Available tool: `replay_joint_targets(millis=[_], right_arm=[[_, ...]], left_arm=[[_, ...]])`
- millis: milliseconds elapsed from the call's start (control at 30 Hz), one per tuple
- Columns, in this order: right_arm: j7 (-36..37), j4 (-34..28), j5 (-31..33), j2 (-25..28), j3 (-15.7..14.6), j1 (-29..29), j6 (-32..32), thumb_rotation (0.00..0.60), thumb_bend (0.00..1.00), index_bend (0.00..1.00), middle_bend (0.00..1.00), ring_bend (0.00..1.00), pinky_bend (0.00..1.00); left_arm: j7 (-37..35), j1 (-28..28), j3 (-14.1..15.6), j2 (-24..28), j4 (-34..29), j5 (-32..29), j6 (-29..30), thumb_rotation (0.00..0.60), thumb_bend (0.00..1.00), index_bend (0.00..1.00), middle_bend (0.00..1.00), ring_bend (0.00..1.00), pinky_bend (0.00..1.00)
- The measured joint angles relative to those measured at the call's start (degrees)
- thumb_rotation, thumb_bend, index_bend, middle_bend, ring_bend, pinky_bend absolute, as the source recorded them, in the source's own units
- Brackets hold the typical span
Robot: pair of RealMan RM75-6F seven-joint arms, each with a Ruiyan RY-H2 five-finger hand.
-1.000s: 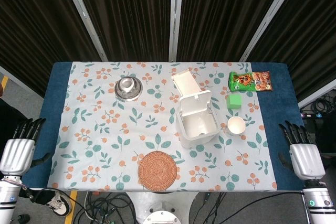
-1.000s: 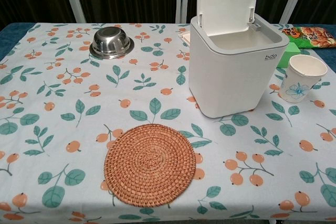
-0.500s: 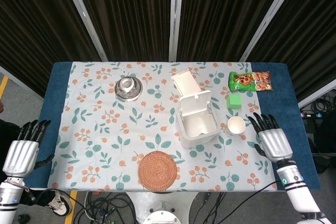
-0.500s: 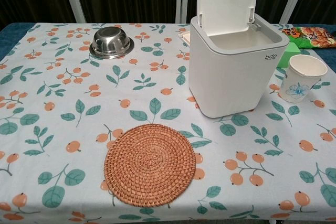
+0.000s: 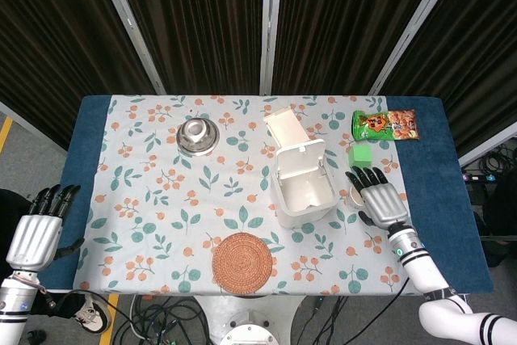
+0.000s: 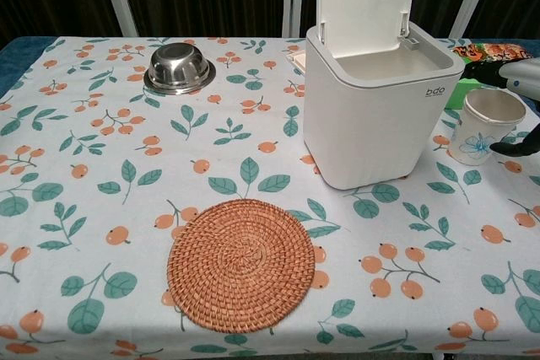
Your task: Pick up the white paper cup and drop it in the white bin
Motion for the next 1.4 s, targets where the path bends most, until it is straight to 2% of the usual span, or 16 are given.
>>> replay_joint_targets(millis=[133, 300, 567, 700, 900, 1100, 1400], right_arm=[[0.38, 0.58, 0.62, -0.80, -0.45, 0.84, -0.41, 0.600, 0.24, 0.00, 0.03, 0.01, 0.16], [0.93, 0.81, 0.73, -1.07, -1.17, 1.25, -0.35, 0.600, 0.26, 0.00, 0.09, 0.09, 0.28], [1.92, 1.01, 0.94, -1.18, -1.91, 1.36, 0.69, 0.600, 0.31, 0.00, 0.15, 0.14, 0.36], [2.49, 1.21, 0.72, -1.11, -2.35, 1.06, 1.58, 0.600, 0.34, 0.05, 0.20, 0.19, 0.41], [4.26, 0.25, -0.44, 0.03, -2.83, 0.31, 3.27, 0.600, 0.35, 0.07, 0.21, 0.20, 0.42], [7.35, -4.65, -2.90, 4.49, -2.47, -0.92, 6.42, 0.600, 0.35, 0.07, 0.21, 0.20, 0.42], [12.80, -18.04, -10.71, 18.00, -0.71, -3.20, 13.39, 0.600, 0.34, 0.07, 0.21, 0.20, 0.41]], left_arm=[[-0.84, 0.00, -0.04, -0.14, 0.55, 0.59, 0.62, 0.600, 0.15, 0.06, 0.10, 0.06, 0.10], [-1.20, -0.06, 0.05, -0.31, 0.83, 0.88, 0.63, 0.600, 0.15, 0.07, 0.11, 0.06, 0.10], [-1.42, -0.16, 0.07, -0.86, 1.35, 1.31, 0.93, 0.600, 0.15, 0.07, 0.11, 0.06, 0.10], [-1.38, -0.19, 0.27, -1.08, 1.50, 1.25, 0.66, 0.600, 0.15, 0.07, 0.11, 0.06, 0.10], [-1.30, -0.20, 0.35, -1.18, 1.60, 0.95, 0.36, 0.600, 0.15, 0.07, 0.11, 0.06, 0.10], [-1.25, -0.01, 0.47, -1.02, 1.48, 0.74, 0.42, 0.600, 0.15, 0.07, 0.11, 0.06, 0.10], [-0.81, -0.10, 0.57, -1.00, 1.22, 1.08, 0.43, 0.600, 0.15, 0.07, 0.11, 0.06, 0.10]])
